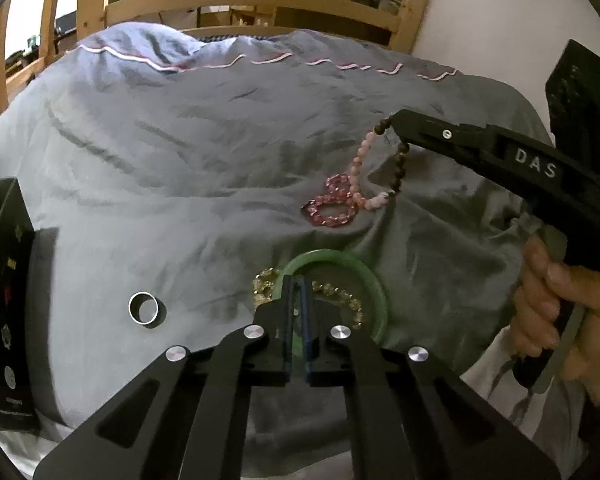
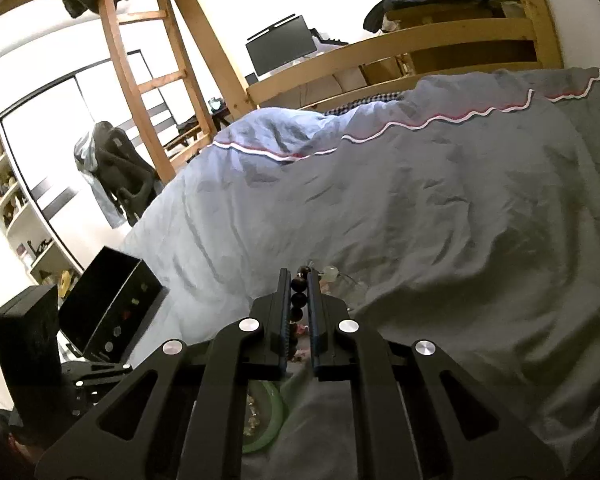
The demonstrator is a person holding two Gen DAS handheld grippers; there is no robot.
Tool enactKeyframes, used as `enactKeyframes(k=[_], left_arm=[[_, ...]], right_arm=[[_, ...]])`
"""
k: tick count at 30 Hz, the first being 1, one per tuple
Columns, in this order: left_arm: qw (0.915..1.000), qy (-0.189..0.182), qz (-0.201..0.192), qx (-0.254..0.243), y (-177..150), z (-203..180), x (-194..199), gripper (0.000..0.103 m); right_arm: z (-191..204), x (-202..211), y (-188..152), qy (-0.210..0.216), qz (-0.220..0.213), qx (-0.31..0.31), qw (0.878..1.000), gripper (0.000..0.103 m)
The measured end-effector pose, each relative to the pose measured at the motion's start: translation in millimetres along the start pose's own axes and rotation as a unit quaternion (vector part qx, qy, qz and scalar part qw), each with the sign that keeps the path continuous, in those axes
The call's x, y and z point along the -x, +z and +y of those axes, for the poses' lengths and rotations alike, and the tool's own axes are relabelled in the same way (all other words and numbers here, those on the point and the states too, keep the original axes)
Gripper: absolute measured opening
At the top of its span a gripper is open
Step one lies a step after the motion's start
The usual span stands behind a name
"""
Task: Organize jewelry
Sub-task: 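Grasp the green jade bangle with the left tool while the right tool grasps the pink-and-dark bead bracelet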
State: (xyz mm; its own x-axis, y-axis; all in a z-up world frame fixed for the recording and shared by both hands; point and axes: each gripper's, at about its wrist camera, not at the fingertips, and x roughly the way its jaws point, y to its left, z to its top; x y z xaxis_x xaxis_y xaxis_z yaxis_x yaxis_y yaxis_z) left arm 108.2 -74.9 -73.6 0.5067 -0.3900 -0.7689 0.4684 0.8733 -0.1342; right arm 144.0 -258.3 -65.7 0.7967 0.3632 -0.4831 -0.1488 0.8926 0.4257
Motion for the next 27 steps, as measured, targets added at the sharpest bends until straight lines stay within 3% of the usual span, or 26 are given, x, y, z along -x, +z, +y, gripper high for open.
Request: enactKeyframes(k=[6, 8, 9, 10, 12, 13, 14, 15, 18, 21, 27], left_arm=[[0.9998, 0.015, 0.011, -0.001, -0.8, 1.0, -3.6, 0.005], [0.9992, 0.032, 0.022, 0.001, -1.3, 1.9, -7.6, 0.036], [0.999, 0.039, 0.021, 0.0, -2.2, 1.9, -7.8, 0.073], [0.9988, 0.047, 0.011, -0.004, -3.8, 0.6, -6.3, 0.081], [0.999, 0.041, 0.01, -0.014, -4.2, -3.1, -6.5, 0.073], [0.9992, 0.032, 0.014, -0.019, -4.9, -4.6, -8.4, 0.055], [0.9991, 0.031, 0.02, -0.019, -5.4, -3.6, -10.1, 0.045], [0.9986, 0.036, 0.035, -0.018, -6.7, -1.5, -15.9, 0.027], [0.9985, 0.036, 0.041, 0.003, -6.7, 9.1, -18.5, 0.011], [0.9989, 0.031, 0.021, 0.029, -0.9, 20.6, -8.3, 0.009], [0.9991, 0.035, -0.001, 0.026, 6.2, 20.4, 4.9, 0.009]], right_arm=[[-0.2, 1.1, 0.4, 0.009, -0.002, -0.002, 1.0, 0.009], [-0.2, -0.3, -0.8, 0.009, 0.003, -0.001, 1.0, 0.009], [0.0, -1.1, -1.5, 0.008, 0.005, -0.001, 1.0, 0.009], [0.1, -2.3, -2.3, 0.008, 0.008, -0.001, 1.0, 0.009], [1.0, -3.7, -2.4, 0.009, 0.01, -0.001, 1.0, 0.009], [1.8, -3.7, -2.5, 0.009, 0.009, 0.0, 1.0, 0.009], [1.7, -3.8, -2.5, 0.009, 0.009, -0.001, 1.0, 0.009], [1.6, -4.2, -2.6, 0.009, 0.01, -0.002, 1.0, 0.009], [2.0, -4.0, -3.1, 0.008, 0.01, -0.004, 1.0, 0.009], [2.3, -4.1, -3.2, 0.008, 0.009, -0.004, 1.0, 0.009], [2.6, -0.4, -1.6, 0.015, 0.004, -0.004, 1.0, 0.009]])
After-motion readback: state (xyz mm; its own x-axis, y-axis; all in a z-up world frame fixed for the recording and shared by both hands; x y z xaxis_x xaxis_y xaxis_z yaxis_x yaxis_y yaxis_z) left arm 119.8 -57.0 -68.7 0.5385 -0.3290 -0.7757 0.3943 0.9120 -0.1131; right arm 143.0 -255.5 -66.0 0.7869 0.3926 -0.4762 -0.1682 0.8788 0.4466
